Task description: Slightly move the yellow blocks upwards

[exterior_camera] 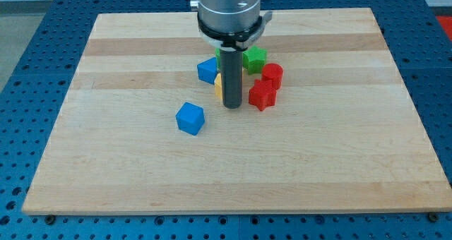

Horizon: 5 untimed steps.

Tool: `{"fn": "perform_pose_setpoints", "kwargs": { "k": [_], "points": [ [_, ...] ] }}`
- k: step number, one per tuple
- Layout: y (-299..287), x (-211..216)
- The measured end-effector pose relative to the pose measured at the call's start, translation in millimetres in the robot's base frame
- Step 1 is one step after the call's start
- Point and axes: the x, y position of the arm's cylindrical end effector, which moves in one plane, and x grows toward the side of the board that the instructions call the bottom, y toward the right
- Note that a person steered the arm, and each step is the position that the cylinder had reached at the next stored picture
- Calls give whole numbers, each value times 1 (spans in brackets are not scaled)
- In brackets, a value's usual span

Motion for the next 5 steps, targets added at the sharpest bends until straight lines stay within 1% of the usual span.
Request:
{"fn": "perform_pose_setpoints", "kwargs": {
  "k": [2, 4, 5],
  "points": [
    [14, -2],
    [14, -21],
    [14, -23]
  ]
}}
